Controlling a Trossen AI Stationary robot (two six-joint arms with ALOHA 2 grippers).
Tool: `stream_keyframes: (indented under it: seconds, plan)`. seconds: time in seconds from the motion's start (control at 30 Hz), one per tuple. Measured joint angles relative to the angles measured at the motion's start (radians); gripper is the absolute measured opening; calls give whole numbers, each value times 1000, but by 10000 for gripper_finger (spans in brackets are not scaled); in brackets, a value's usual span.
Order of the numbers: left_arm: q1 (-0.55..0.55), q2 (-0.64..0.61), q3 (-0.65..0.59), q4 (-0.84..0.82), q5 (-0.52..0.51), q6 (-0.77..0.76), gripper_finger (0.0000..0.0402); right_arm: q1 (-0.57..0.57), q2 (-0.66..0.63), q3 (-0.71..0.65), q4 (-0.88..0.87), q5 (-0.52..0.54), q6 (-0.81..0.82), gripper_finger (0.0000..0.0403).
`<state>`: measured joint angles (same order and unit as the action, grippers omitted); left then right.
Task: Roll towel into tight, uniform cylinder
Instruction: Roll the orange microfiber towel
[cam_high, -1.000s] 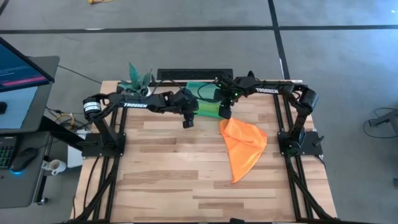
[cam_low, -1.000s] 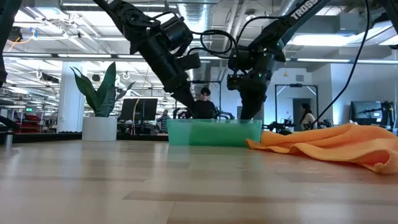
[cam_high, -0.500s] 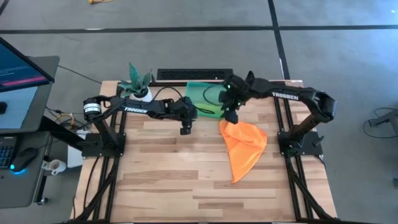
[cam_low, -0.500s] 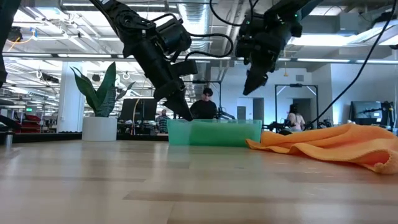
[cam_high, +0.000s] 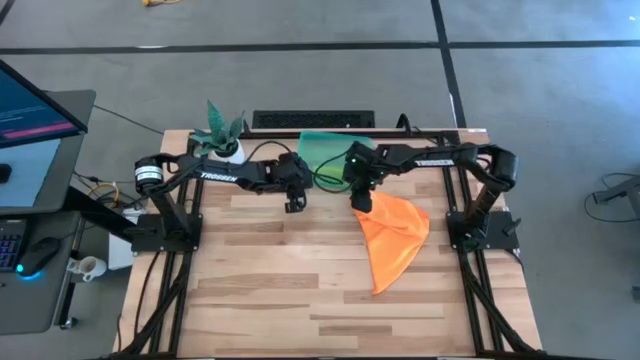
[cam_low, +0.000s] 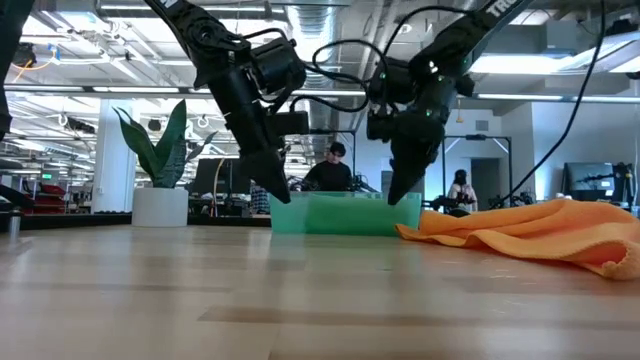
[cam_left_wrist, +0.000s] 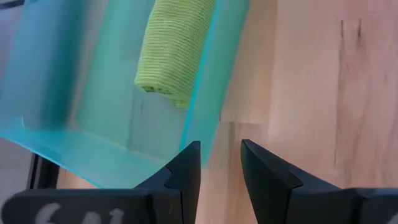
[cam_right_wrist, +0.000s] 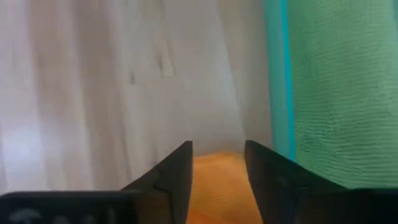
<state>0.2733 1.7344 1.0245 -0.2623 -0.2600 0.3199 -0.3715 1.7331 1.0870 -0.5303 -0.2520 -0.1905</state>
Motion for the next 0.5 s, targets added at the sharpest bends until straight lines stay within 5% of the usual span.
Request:
stream_keyframes:
  seconds: [0.23, 0.5]
  plan:
    - [-1, 0, 0, -19, 0, -4, 106, -29, 40, 1, 1, 125, 26, 118]
    - [0, 0, 0, -16, -11, 1, 106, -81, 39, 1, 96, 127, 68, 70]
